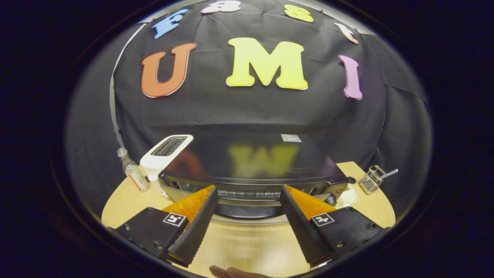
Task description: Open the toaster oven, put the food inside, and close the toaster oven door.
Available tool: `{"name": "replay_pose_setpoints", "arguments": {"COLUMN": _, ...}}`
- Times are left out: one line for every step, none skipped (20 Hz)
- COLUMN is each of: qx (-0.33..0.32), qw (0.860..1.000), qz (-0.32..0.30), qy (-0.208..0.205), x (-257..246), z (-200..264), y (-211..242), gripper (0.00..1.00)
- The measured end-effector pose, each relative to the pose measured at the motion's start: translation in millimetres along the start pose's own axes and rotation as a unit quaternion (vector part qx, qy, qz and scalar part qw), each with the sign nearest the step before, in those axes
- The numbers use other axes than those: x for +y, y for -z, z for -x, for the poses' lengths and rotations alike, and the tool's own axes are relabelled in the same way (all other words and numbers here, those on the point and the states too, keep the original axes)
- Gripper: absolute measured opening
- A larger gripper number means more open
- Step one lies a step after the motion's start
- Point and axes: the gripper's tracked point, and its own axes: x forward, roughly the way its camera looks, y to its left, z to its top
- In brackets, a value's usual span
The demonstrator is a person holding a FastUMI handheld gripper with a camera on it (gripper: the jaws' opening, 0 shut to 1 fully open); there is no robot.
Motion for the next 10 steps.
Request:
{"name": "replay_pose_setpoints", "arguments": {"qx": 0.003, "qw": 1.000, "qz": 0.001, "qy": 0.002, "x": 1, "z": 8, "y": 7, "gripper": 1.00}}
{"name": "replay_pose_setpoints", "arguments": {"qx": 0.009, "qw": 1.000, "qz": 0.004, "qy": 0.005, "x": 0, "z": 16, "y": 15, "gripper": 1.00}}
{"name": "replay_pose_setpoints", "arguments": {"qx": 0.014, "qw": 1.000, "qz": 0.009, "qy": 0.009, "x": 0, "z": 23, "y": 23, "gripper": 1.00}}
{"name": "replay_pose_setpoints", "arguments": {"qx": 0.021, "qw": 1.000, "qz": 0.007, "qy": 0.013, "x": 1, "z": 29, "y": 34, "gripper": 1.00}}
{"name": "replay_pose_setpoints", "arguments": {"qx": 0.030, "qw": 0.999, "qz": 0.005, "qy": 0.016, "x": 1, "z": 36, "y": 46, "gripper": 1.00}}
{"name": "replay_pose_setpoints", "arguments": {"qx": 0.043, "qw": 0.999, "qz": 0.000, "qy": 0.015, "x": 4, "z": 43, "y": 58, "gripper": 1.00}}
{"name": "replay_pose_setpoints", "arguments": {"qx": 0.049, "qw": 0.999, "qz": -0.003, "qy": 0.015, "x": 4, "z": 47, "y": 67, "gripper": 1.00}}
{"name": "replay_pose_setpoints", "arguments": {"qx": 0.055, "qw": 0.998, "qz": 0.001, "qy": 0.014, "x": 4, "z": 50, "y": 73, "gripper": 1.00}}
{"name": "replay_pose_setpoints", "arguments": {"qx": 0.059, "qw": 0.998, "qz": 0.002, "qy": 0.013, "x": 4, "z": 53, "y": 80, "gripper": 1.00}}
{"name": "replay_pose_setpoints", "arguments": {"qx": 0.063, "qw": 0.998, "qz": 0.003, "qy": 0.013, "x": 4, "z": 55, "y": 88, "gripper": 1.00}}
